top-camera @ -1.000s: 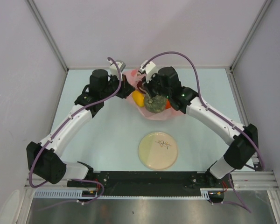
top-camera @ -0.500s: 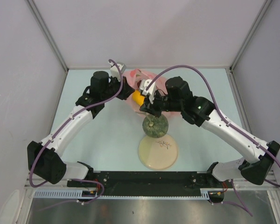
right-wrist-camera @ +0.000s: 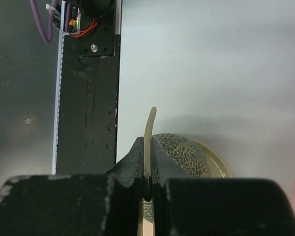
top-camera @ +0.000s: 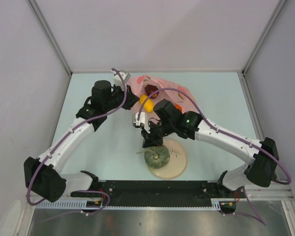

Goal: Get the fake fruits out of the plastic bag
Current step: Place the fake fruit on the plate.

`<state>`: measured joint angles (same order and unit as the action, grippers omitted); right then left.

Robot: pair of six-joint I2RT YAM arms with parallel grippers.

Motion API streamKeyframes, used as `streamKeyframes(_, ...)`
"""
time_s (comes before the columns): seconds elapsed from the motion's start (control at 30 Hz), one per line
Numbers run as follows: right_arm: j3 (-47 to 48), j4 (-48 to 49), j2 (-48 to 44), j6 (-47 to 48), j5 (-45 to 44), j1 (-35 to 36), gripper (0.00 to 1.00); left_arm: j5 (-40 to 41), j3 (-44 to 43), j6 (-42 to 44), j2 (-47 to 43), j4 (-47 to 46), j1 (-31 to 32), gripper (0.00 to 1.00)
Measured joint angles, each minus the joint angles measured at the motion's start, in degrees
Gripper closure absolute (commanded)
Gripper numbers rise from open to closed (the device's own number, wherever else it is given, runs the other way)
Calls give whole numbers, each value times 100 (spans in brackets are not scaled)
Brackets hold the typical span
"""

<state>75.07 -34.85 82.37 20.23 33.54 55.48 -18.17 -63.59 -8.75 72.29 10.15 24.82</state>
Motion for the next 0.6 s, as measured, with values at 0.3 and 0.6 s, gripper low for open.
streamKeyframes(0.3, -116, 297, 286, 61, 74, 57, 100, 2, 330, 105, -411, -26, 0, 80)
streamKeyframes(0.6, -210, 490, 286, -33, -44, -13, 100, 2, 369, 127, -409, -61, -7, 79)
